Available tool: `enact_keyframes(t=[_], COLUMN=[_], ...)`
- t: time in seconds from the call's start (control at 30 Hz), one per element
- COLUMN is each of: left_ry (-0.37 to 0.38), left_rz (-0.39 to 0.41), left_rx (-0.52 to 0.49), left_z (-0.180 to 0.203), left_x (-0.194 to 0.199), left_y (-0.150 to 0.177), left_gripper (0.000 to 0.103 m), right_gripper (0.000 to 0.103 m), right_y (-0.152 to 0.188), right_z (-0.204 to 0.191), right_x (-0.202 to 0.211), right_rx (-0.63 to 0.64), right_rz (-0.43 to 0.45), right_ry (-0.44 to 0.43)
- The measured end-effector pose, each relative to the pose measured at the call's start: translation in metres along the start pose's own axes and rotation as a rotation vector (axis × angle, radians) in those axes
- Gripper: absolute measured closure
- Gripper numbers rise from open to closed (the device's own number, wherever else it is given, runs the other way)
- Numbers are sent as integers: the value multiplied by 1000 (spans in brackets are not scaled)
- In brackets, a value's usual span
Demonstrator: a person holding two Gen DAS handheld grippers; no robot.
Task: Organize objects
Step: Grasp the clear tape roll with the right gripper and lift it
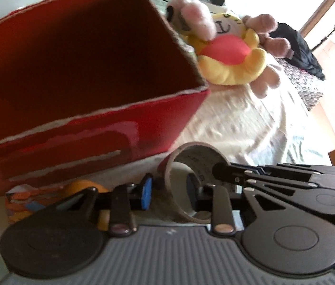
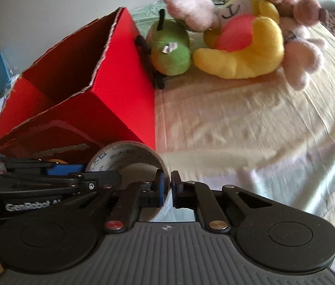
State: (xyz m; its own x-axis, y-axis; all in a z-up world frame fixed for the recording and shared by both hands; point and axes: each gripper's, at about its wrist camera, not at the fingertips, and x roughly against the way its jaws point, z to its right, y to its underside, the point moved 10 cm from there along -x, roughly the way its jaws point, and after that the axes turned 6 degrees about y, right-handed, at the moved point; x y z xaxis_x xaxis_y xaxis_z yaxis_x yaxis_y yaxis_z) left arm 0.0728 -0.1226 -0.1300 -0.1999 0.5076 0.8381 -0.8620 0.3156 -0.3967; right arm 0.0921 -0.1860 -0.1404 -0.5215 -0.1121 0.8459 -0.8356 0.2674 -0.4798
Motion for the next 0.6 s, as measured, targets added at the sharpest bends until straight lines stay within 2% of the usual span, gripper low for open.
enact_keyframes(t=[0.13,0.27,0.47,0.6], left_ry=[49,98,185,186], left_rz=[11,48,173,290], left_rx=[-26,-80,-156,-187], left_z=[16,38,69,70], left_x=[1,15,69,115], left_y=[-6,-16,-47,-78], left_gripper=[76,76,76,76], right_gripper=[96,95,92,92], right_y=[-1,-9,-35,-68], right_z=[14,25,23,6], right_x=[13,42,109,144], right_rx=[-38,-53,-21,23], right_rz=[24,109,311,431], right_ry=[37,78,128,119])
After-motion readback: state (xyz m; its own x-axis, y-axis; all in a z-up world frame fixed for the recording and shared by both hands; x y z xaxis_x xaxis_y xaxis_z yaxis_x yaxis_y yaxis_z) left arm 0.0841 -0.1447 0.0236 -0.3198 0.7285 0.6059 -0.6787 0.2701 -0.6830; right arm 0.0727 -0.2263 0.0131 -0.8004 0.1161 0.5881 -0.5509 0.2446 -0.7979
